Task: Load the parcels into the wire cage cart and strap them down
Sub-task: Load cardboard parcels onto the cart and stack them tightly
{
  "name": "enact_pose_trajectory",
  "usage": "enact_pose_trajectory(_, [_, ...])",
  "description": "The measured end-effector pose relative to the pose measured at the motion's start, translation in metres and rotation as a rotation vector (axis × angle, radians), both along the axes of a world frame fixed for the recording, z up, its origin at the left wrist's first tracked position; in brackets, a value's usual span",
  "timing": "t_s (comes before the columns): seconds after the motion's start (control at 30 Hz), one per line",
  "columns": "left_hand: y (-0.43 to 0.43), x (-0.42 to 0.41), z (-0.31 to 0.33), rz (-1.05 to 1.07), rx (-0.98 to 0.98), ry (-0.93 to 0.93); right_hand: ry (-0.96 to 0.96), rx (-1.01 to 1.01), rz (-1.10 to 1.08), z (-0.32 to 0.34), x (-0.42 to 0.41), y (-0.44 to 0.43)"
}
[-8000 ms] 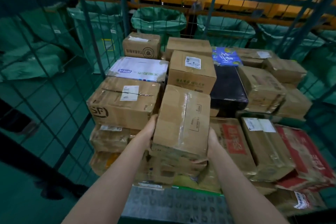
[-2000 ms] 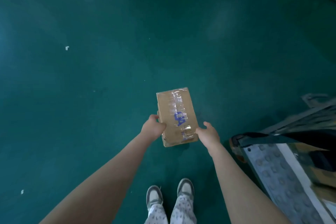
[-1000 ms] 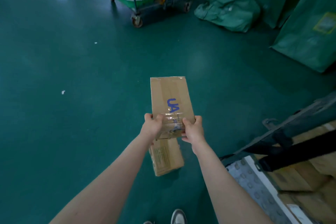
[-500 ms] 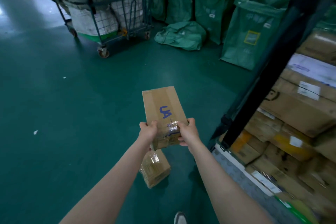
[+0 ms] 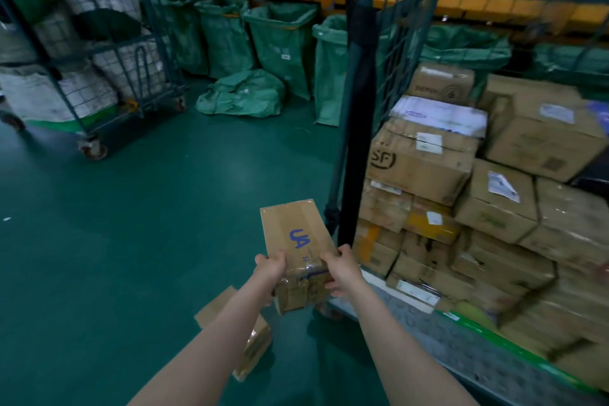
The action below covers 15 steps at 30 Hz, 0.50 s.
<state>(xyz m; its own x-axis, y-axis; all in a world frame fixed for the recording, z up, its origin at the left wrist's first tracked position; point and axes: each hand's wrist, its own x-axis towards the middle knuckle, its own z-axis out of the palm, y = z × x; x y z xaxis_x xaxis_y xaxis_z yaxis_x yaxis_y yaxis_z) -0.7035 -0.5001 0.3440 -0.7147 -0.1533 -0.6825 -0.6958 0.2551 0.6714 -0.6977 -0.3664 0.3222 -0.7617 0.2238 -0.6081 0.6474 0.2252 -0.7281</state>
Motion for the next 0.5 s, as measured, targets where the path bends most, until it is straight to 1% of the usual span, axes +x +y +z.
enact_pose_trajectory(0.1, [0.027, 0.007, 0.002, -0.066, -0.021, -0.012, -0.011, -0.034, -0.067, 0.004, 0.015, 0.028])
enact_pose_trajectory(0.27, [0.081, 0.027, 0.005, -0.192, -0.063, -0.029, -0.025, -0.002, -0.141, 0.015, 0.045, 0.083])
enact_pose_trajectory(0.4, [0.132, 0.048, 0.014, -0.258, -0.088, 0.005, 0.028, 0.041, -0.216, 0.021, 0.078, 0.131])
enact_pose_trajectory(0.5, [0.175, 0.071, 0.022, -0.326, -0.066, 0.041, 0.027, 0.054, -0.268, 0.022, 0.106, 0.171])
